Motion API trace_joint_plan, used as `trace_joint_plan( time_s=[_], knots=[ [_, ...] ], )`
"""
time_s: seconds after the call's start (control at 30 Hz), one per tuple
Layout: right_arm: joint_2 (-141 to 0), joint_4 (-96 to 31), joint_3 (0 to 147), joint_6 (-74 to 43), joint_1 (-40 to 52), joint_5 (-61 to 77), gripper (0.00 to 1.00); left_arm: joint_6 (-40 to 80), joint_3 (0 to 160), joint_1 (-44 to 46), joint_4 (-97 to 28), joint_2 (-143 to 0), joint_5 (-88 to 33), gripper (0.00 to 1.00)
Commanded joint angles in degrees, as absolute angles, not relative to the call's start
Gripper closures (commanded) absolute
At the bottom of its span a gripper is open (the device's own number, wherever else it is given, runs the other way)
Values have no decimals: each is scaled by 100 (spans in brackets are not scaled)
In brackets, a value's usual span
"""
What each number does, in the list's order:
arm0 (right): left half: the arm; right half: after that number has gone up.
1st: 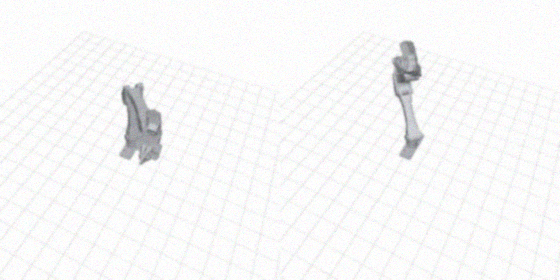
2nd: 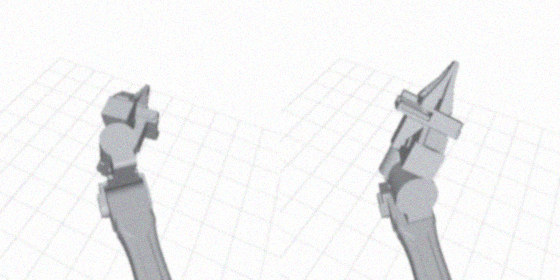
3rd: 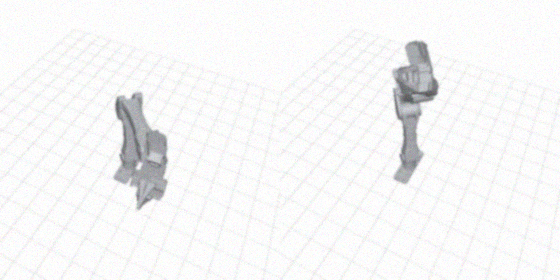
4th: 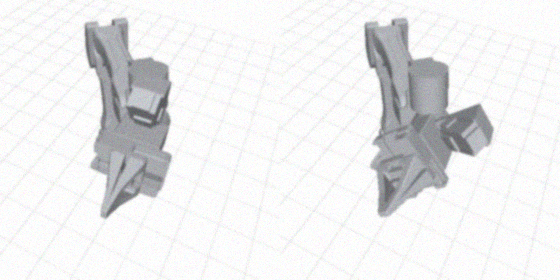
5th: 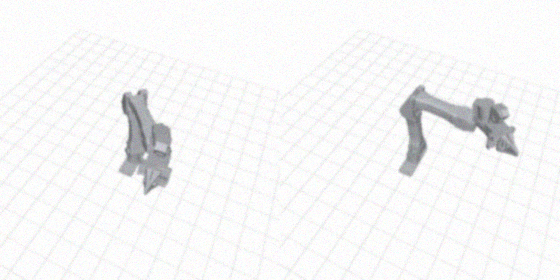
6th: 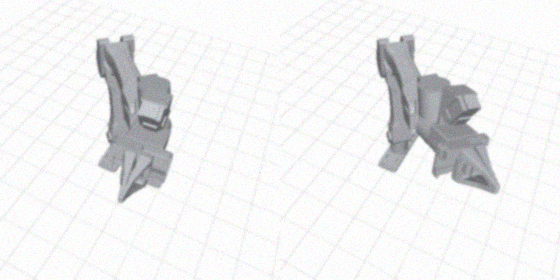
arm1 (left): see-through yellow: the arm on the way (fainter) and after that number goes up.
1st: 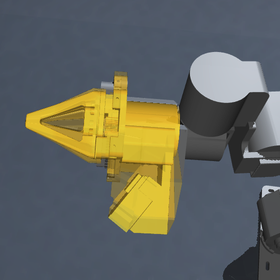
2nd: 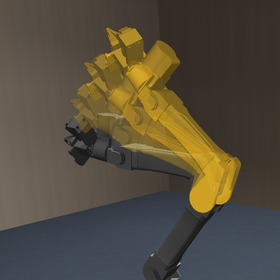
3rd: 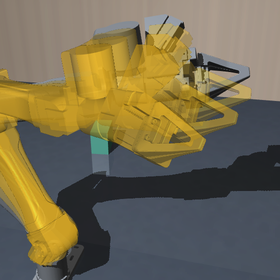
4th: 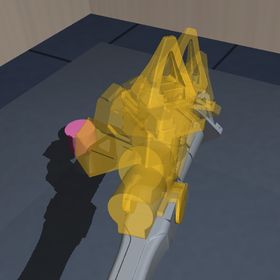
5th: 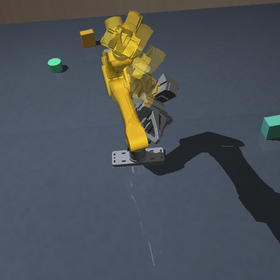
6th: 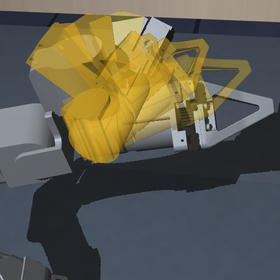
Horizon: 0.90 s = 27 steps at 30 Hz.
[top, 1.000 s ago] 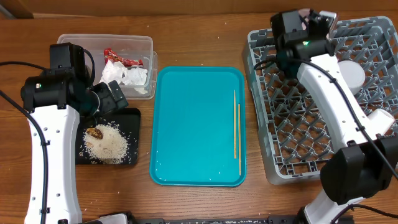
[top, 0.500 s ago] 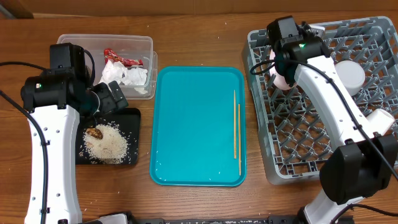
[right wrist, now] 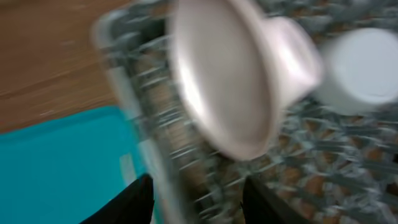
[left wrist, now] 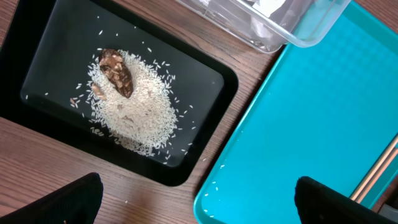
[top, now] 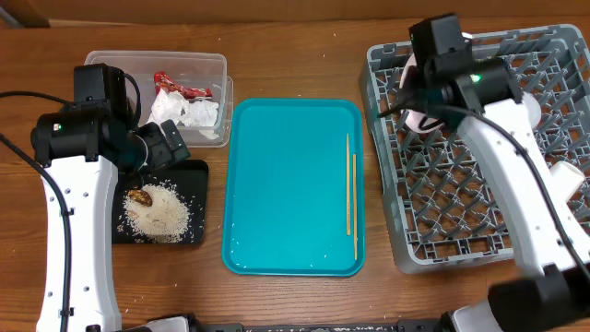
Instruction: Sort waste into correct bins and load items into the dishwasher
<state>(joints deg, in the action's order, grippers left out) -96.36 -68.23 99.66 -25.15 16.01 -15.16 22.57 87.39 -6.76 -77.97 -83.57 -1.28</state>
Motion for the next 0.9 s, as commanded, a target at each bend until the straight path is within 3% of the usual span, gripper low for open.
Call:
trace_joint_plan(
  time_s=[0.0, 0.4, 0.87],
  knots=[
    [-9572, -6895, 9953, -2255, 1975, 69, 51, 2274, 8823, -674, -7756, -8313, -150, 0],
    [-10374, -6560, 8626, -2926, 3153, 163, 50, 2274, 8823, -674, -7760, -8313, -150, 0],
    [-10645, -5137, 7052, -3326, 3284, 119, 51, 2274, 8823, -674, -7780, -8313, -152, 0]
  ],
)
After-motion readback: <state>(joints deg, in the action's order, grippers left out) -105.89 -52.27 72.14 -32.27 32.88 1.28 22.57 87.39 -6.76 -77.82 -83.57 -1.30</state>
